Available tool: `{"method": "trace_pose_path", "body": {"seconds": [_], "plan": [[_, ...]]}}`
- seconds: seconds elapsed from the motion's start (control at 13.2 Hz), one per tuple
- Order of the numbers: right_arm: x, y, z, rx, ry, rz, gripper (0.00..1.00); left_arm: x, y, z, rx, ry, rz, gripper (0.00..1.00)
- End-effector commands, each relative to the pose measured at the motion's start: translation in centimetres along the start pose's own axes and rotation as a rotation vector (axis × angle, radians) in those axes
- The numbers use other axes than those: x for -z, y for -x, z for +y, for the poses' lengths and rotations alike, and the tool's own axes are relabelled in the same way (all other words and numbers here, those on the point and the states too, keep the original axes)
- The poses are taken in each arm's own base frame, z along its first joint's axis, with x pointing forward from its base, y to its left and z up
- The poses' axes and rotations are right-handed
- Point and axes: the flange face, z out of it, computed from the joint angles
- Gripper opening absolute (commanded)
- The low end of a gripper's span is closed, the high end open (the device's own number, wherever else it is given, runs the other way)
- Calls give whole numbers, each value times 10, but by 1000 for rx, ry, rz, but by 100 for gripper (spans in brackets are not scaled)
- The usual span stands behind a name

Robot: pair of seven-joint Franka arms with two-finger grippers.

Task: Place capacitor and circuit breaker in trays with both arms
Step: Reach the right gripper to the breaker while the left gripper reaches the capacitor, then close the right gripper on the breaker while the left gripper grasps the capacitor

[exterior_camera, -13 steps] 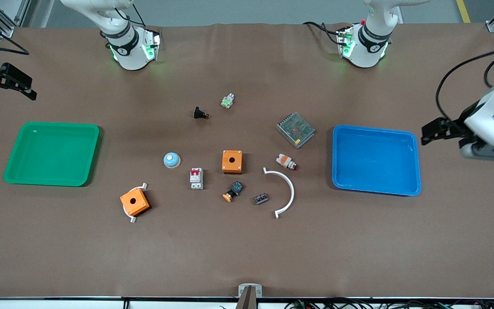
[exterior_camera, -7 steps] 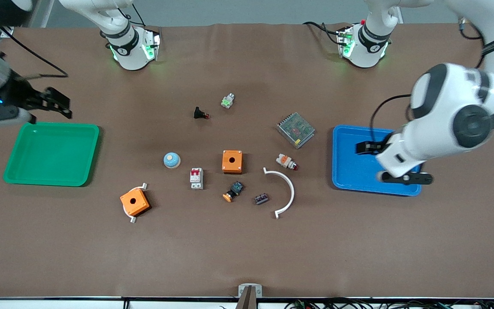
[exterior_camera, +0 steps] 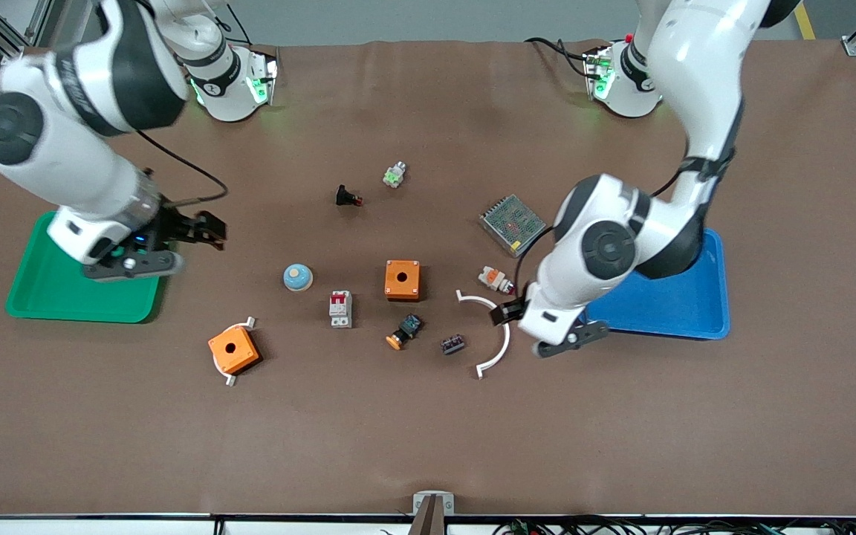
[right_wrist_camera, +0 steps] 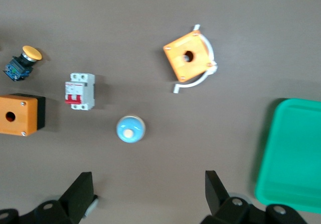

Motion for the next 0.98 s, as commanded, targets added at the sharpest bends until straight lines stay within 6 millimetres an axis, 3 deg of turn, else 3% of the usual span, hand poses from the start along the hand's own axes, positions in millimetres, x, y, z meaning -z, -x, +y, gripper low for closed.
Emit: {"method": "trace_pose_path", "body": {"seconds": [0.0, 0.15, 0.38, 0.45, 0.91], "plan": [[-41, -10, -38, -29, 5, -17, 98, -29, -4, 24, 14, 68, 31, 100], [-84, -23, -57, -63, 8, -12, 97, -59, 3, 34, 14, 96, 48, 100], [-135, -23, -122, -111, 1, 31, 95, -95, 15, 56, 48, 137, 75, 100], [-152, -25, -132, -108, -2, 44, 95, -102, 18, 59, 50, 138, 76, 100], [-234, -34, -153, -81, -14, 86, 95, -141, 31, 67, 13, 112, 183, 100]]}}
